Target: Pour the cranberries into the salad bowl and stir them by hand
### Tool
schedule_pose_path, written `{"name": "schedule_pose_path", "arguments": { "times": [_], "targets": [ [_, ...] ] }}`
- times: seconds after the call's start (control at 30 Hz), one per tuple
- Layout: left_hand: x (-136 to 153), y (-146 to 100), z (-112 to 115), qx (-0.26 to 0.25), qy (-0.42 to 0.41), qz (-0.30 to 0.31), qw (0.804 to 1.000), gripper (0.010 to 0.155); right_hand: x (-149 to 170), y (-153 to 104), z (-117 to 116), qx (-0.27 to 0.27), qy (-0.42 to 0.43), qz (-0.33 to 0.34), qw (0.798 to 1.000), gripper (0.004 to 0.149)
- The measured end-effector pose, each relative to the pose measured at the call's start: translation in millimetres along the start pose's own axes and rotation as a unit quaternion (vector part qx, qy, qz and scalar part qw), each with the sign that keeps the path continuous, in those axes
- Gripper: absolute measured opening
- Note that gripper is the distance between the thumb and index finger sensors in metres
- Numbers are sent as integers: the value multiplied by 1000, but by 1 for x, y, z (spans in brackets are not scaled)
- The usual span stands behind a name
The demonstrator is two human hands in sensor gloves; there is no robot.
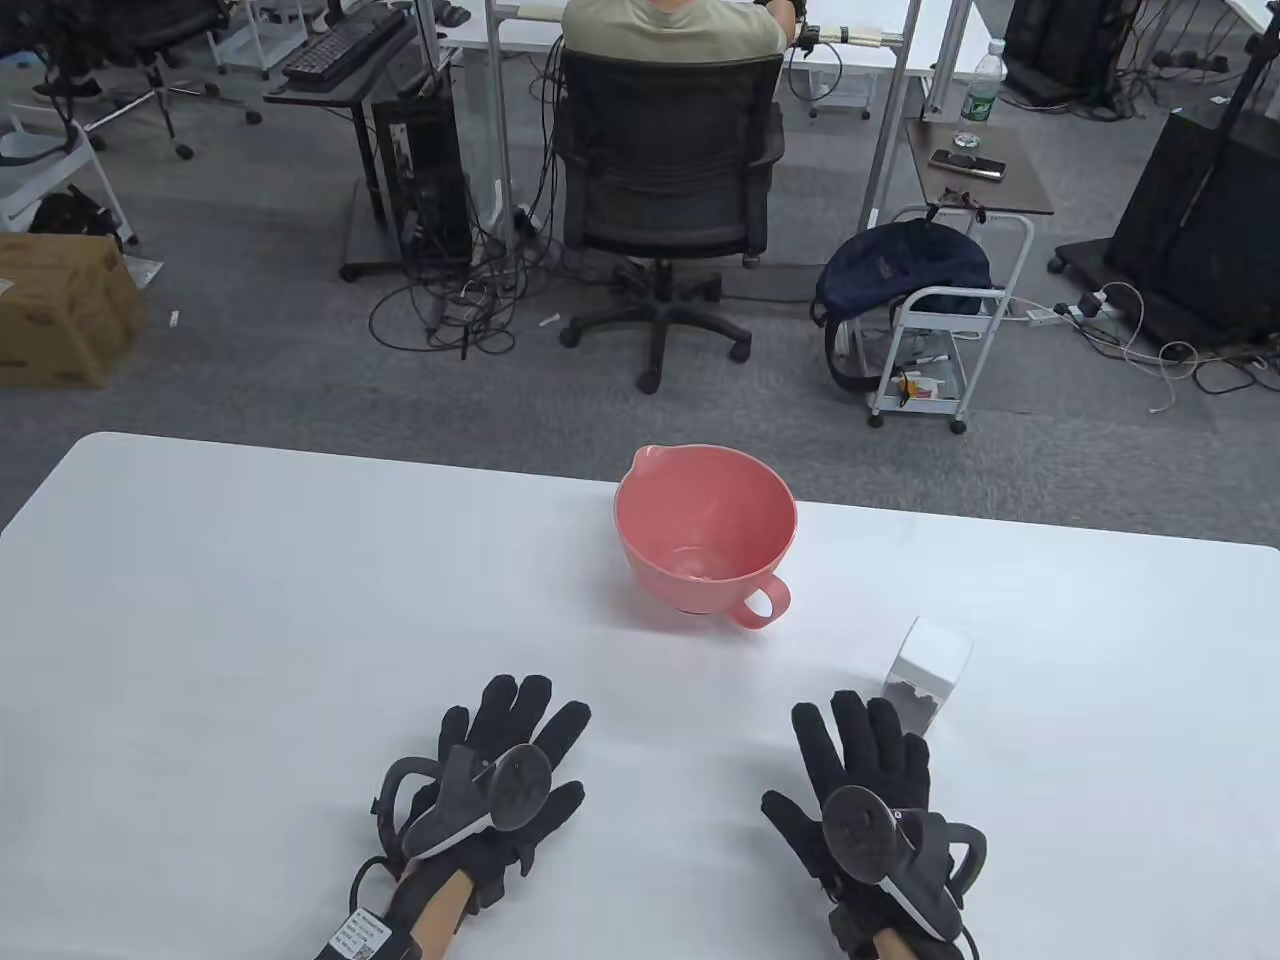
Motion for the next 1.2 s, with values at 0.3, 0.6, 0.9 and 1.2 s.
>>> {"name": "schedule_pose_path", "arguments": {
  "times": [0.3, 0.6, 0.9, 1.2],
  "targets": [
    [0, -1, 0, -1, -5, 2, 1000, 76, 5, -1, 1, 5, 21, -8, 1000, 85],
    [1, 0, -1, -1, -14, -5, 1000, 75, 24, 0, 1, 2, 58, -47, 997, 78],
    [4, -3, 0, -4, -20, -10, 1000, 74, 63, -1, 3, 1, 109, -138, 984, 72],
    [1, 0, 1, -5, -21, -9, 1000, 74, 108, 2, 10, 42, 149, -257, 954, 75]
  ]
}}
Point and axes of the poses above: the tracker on the back of each hand, its own x axis roughly to the little-finger side, its own y axis roughly from the wrist to the fingertips, z = x × y, the point moved 1 cm from there along y, roughly from the wrist to the fingertips, and after that the axes turned 7 degrees about y, right-handed, at the moved point
